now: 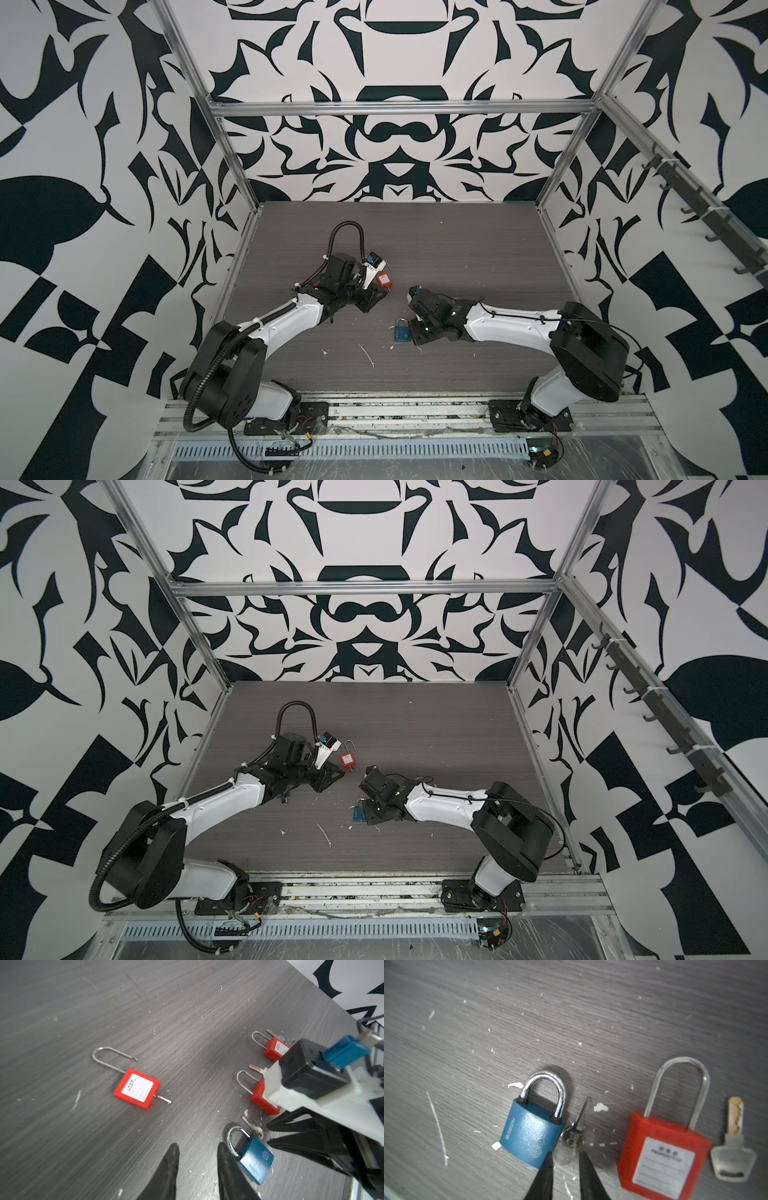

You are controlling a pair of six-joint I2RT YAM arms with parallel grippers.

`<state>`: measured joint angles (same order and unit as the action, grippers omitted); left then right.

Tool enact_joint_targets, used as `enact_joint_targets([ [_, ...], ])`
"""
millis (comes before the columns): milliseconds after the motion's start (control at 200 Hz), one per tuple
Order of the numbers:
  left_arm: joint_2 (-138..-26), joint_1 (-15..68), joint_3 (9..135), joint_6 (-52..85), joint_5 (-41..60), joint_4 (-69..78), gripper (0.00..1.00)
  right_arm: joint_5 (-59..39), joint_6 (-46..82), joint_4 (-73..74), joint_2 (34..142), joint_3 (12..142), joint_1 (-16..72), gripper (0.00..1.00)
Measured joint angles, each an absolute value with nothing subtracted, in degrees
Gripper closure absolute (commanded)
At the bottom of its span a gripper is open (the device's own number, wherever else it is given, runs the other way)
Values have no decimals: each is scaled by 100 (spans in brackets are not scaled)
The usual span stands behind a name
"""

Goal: Lock with the key

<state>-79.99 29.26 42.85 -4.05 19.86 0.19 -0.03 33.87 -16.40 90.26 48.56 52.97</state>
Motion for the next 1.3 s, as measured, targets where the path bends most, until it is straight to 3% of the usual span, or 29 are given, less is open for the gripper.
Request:
enact_joint_targets([
  [375, -7686, 2915, 4311, -137, 1514, 16, 63, 447, 2711, -2032, 8879, 5487, 5286, 59],
  [545, -7540, 2711, 4440, 161, 1288, -16, 62, 760, 2224, -1940, 9332, 6189, 5258, 47],
  [815, -6447, 2467, 4333, 388, 587, 132, 43, 915, 1649, -1785, 10809, 7614, 5166, 33],
  [1010, -5902, 2464, 3997, 364, 187, 274, 40, 928, 1647, -1780, 11747, 8412, 4919, 30],
  [1300, -5983, 2464, 3964, 172, 115, 137, 39, 1120, 1669, -1931, 12503, 9083, 4657, 32],
])
